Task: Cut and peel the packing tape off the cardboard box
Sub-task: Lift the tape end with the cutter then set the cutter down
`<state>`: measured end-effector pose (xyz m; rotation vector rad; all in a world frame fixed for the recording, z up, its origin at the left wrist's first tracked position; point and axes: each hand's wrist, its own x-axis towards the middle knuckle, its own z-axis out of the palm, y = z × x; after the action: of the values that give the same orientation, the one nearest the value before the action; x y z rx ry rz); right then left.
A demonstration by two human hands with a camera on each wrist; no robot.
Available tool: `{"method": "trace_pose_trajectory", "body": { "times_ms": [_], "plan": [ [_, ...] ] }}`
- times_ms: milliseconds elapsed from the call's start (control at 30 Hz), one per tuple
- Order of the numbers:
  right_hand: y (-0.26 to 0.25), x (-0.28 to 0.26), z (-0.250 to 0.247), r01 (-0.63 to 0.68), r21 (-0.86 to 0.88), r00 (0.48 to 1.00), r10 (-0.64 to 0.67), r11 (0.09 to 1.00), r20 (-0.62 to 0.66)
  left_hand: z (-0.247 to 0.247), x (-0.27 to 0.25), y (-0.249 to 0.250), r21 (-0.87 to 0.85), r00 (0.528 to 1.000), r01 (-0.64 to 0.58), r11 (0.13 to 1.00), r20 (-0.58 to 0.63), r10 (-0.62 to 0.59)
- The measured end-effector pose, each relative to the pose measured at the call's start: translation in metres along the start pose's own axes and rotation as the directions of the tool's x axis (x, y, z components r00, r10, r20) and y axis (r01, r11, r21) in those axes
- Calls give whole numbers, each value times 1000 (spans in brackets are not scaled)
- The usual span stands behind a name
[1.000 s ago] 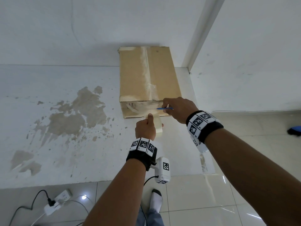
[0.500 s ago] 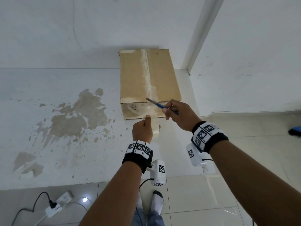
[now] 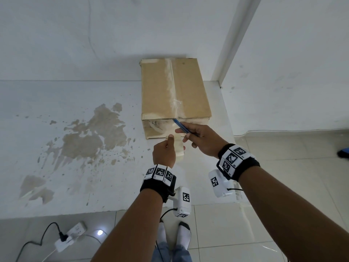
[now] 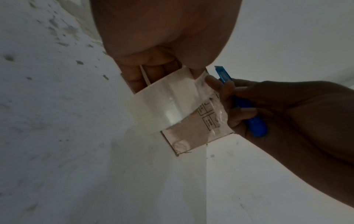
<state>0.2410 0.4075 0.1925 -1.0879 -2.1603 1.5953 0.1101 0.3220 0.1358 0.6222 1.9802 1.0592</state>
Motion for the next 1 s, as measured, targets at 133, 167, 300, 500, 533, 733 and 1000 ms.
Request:
{"method": "trace_pose_trajectory", "body": {
  "times_ms": [133,167,300,500,533,733,1000],
  "plan": [
    [0,-3,-1,24,21,1000,-24,999,0,-1,-6,7,34,999,12,999,-32,-11],
    [1,-5,-1,27,33,1000,-27,999,-6,-1,-7,7,36,999,14,999,-32,-12],
    [4,-13,-2,23,133,995,-10,991,-98,1,-4,6,36,1000,26,999,9,-26],
    [42,-41,-5,-175,341,884,299,924,-359,2,-4,10,41,1000,24,999,-6,-23],
    [53,-49,-4,-218,374,852,363,901,-378,2,-5,12,56,1000,7,998,-10,-6],
    [114,-85,-1,-407,479,645,616,778,-453,5,-12,22,54,999,-30,998,-19,32],
    [152,-107,-5,-593,281,572,640,755,-513,17,-2,6,41,999,34,999,-35,-32]
  ]
}}
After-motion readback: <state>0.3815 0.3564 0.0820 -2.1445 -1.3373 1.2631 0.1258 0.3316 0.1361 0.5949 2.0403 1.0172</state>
